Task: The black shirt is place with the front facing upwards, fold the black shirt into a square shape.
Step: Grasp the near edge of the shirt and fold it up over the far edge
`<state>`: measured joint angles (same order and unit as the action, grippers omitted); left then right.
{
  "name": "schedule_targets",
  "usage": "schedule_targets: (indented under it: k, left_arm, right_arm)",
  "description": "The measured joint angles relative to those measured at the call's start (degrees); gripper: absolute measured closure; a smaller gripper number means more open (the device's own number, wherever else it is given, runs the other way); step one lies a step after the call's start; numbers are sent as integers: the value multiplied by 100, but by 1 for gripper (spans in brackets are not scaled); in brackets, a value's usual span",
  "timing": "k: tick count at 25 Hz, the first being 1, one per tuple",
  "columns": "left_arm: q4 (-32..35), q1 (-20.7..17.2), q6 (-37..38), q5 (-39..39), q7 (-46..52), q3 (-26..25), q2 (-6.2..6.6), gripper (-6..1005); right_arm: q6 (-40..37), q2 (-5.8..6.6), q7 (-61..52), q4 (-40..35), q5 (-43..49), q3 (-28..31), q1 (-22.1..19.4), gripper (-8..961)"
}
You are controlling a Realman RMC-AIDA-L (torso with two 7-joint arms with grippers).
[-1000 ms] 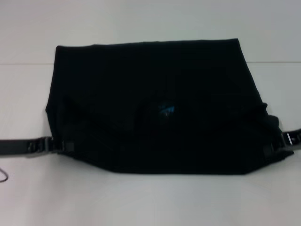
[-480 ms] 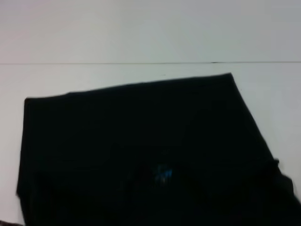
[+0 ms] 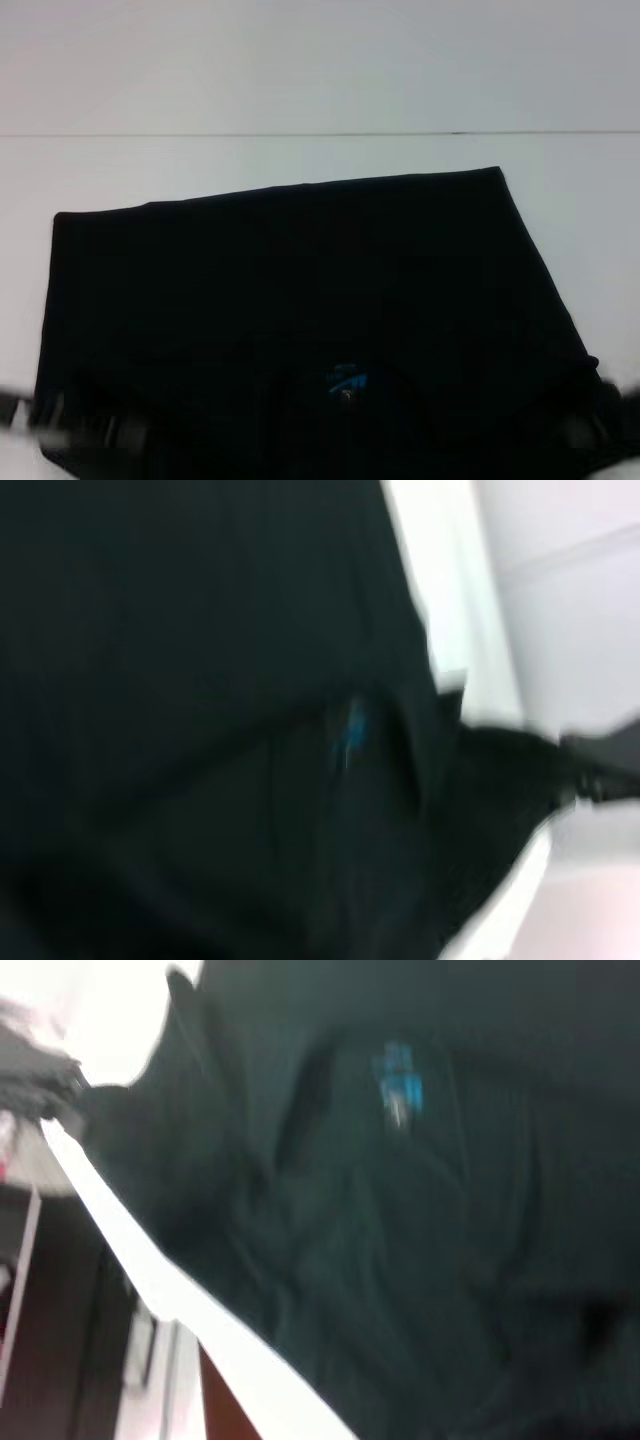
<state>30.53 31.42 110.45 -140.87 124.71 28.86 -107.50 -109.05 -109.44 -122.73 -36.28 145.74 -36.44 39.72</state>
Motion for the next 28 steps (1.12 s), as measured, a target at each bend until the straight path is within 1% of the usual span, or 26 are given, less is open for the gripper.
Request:
schedule_targets:
  k: [3, 5, 6, 7, 8, 10, 11, 12, 13, 14, 16, 17, 18, 19, 22, 25, 28]
  left_arm:
    - [-6, 218, -353, 19, 174, -783, 38, 950]
    - [0, 308, -786, 52, 278, -1264, 51, 950]
    - [0, 329, -933, 71, 300, -1410, 54, 950]
    - [-57, 352, -1669, 301, 329, -1832, 46, 950]
    - [-57, 352, -1669, 301, 329, -1832, 46, 950]
    - [-158, 339, -2290, 599, 293, -1961, -5, 950]
    - [-220, 332, -2585, 762, 242, -1985, -38, 950]
    - [-280, 329, -2797, 874, 177, -1982, -80, 950]
    - [-371, 326, -3138, 1038, 15, -1981, -175, 950]
    - [-393, 328, -3307, 1109, -73, -1990, -235, 950]
    - [-414, 330, -3675, 1289, -283, -2006, -415, 950]
    - [-414, 330, -3675, 1289, -283, -2006, -415, 950]
    - [-416, 330, -3818, 1371, -360, -2003, -501, 950]
    - [-423, 336, -4140, 1555, -551, -1991, -631, 950]
    - [-437, 365, -4423, 1691, -725, -1982, -727, 950]
    - [-462, 414, -4625, 1840, -847, -1967, -767, 950]
    - [-474, 419, -4730, 2174, -966, -2007, -797, 949]
  right_arm:
    - [251, 106, -268, 165, -230, 593, 189, 907]
    - [583, 178, -439, 299, -455, 895, 271, 907]
    - [794, 212, -526, 362, -616, 1011, 294, 907]
    - [1046, 232, -585, 444, -817, 1081, 304, 907]
    - [1336, 248, -615, 543, -1056, 1119, 306, 907]
    - [1990, 239, -617, 805, -1556, 1133, 293, 907]
    - [2362, 207, -581, 946, -1808, 1136, 279, 907]
    - [2742, 152, -507, 1067, -2032, 1134, 266, 907]
    - [3074, 84, -410, 1137, -2199, 1137, 255, 907]
    - [3414, -30, -290, 1203, -2364, 1138, 248, 906]
    - [4094, -301, 5, 1280, -2667, 1148, 241, 906]
    - [4291, -408, 110, 1303, -2766, 1149, 240, 906]
    - [4575, -561, 311, 1313, -2934, 1151, 237, 906]
    - [4793, -677, 489, 1319, -3076, 1149, 235, 906]
    - [5259, -936, 900, 1337, -3349, 1112, 246, 906]
    - [5486, -1020, 1147, 1441, -3396, 1113, 308, 906]
    - [5519, -1016, 1222, 1546, -3510, 1120, 346, 906]
